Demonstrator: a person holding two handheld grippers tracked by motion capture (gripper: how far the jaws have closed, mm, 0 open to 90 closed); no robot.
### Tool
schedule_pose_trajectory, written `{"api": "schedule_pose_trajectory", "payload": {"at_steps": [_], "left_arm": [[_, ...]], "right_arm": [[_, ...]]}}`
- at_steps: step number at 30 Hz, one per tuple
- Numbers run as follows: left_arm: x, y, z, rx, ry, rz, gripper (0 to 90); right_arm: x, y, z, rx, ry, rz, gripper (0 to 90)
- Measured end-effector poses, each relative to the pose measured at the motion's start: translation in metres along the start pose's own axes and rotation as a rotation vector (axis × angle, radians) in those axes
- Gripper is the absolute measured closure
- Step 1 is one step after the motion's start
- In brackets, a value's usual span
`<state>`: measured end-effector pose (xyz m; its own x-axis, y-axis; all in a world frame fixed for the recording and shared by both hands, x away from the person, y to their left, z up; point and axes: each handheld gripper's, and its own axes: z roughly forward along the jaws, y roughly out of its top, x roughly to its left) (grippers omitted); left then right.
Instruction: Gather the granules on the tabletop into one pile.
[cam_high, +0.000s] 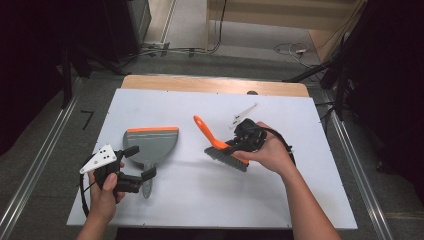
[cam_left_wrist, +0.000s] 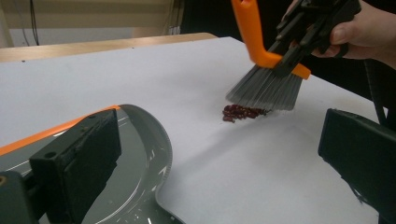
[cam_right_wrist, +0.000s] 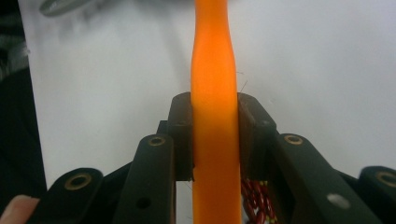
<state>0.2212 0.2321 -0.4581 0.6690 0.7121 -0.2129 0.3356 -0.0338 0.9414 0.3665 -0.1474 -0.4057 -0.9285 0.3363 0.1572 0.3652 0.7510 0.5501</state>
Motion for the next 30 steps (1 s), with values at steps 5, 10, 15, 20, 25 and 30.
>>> {"api": "schedule_pose_trajectory", "payload": {"at_steps": [5, 10, 15, 20, 25, 30], "left_arm": [[0.0, 0.0, -0.001, 0.001, 0.006, 0.003, 0.0], [0.001, 0.001, -0.001, -0.002, 0.013, 0.005, 0.0], [0.003, 0.001, -0.005, -0.009, 0.027, -0.001, 0.0], [0.007, 0.001, -0.007, -0.01, 0.042, -0.001, 0.0], [0.014, 0.002, -0.014, -0.028, 0.061, -0.002, 0.0], [0.018, 0.001, -0.016, -0.038, 0.067, -0.011, 0.0]], "right_arm": [[-0.005, -0.032, -0.025, -0.109, -0.055, 0.105, 68.7], [-0.01, -0.071, -0.047, -0.201, -0.108, 0.21, 68.7], [-0.014, -0.109, -0.066, -0.28, -0.144, 0.304, 68.7], [-0.022, -0.146, -0.078, -0.329, -0.179, 0.423, 68.7], [-0.032, -0.179, -0.085, -0.365, -0.186, 0.505, 68.7], [-0.038, -0.191, -0.088, -0.399, -0.179, 0.529, 68.8]]}}
